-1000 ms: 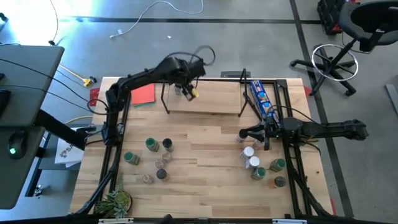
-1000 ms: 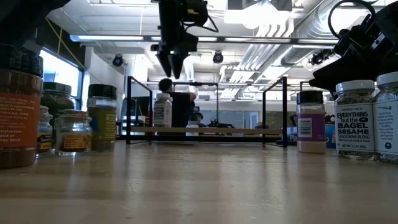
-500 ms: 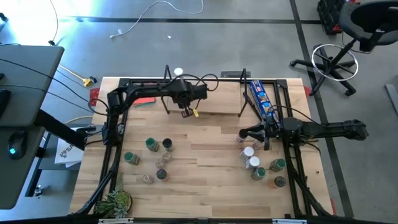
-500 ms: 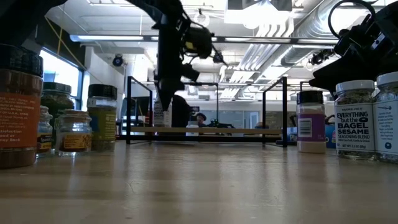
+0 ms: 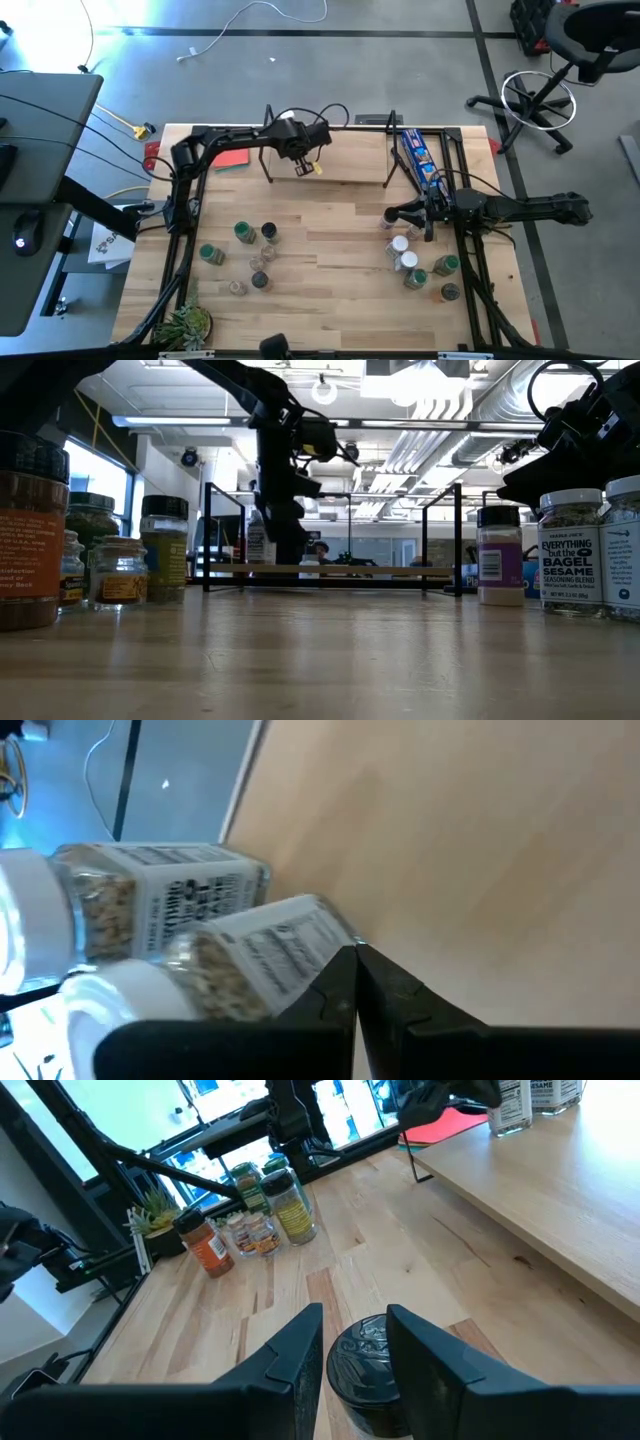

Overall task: Shelf spices
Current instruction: Put the white seasoning bottle on the shelf aligned with the other white seasoning bottle

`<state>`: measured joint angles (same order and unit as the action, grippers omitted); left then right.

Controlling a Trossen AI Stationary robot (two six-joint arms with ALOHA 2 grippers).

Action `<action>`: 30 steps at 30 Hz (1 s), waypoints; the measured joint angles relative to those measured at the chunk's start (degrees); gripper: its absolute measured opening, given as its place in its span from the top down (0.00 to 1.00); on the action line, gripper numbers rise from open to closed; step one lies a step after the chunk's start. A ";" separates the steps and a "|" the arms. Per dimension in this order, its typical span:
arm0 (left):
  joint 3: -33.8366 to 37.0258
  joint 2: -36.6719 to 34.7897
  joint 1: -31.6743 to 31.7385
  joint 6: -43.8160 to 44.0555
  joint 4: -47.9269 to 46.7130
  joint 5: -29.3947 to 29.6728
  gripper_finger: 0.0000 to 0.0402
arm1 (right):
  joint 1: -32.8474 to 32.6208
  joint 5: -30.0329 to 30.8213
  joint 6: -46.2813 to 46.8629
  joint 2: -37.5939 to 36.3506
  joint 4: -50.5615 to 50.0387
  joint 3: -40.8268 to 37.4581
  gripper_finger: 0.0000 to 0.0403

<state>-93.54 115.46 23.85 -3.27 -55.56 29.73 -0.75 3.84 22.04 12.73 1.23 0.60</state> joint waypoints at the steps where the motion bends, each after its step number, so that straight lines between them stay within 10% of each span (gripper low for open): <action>1: 0.00 0.00 0.36 0.00 0.21 -0.06 1.00 | 0.00 0.00 0.00 0.00 0.00 0.00 0.73; 30: -0.04 3.98 0.62 -1.88 -1.98 -0.12 1.00 | 0.00 -0.01 0.00 0.02 0.00 0.00 0.73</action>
<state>-93.58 119.44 24.47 -5.15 -57.54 29.62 -0.75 3.83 22.04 12.75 1.23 0.60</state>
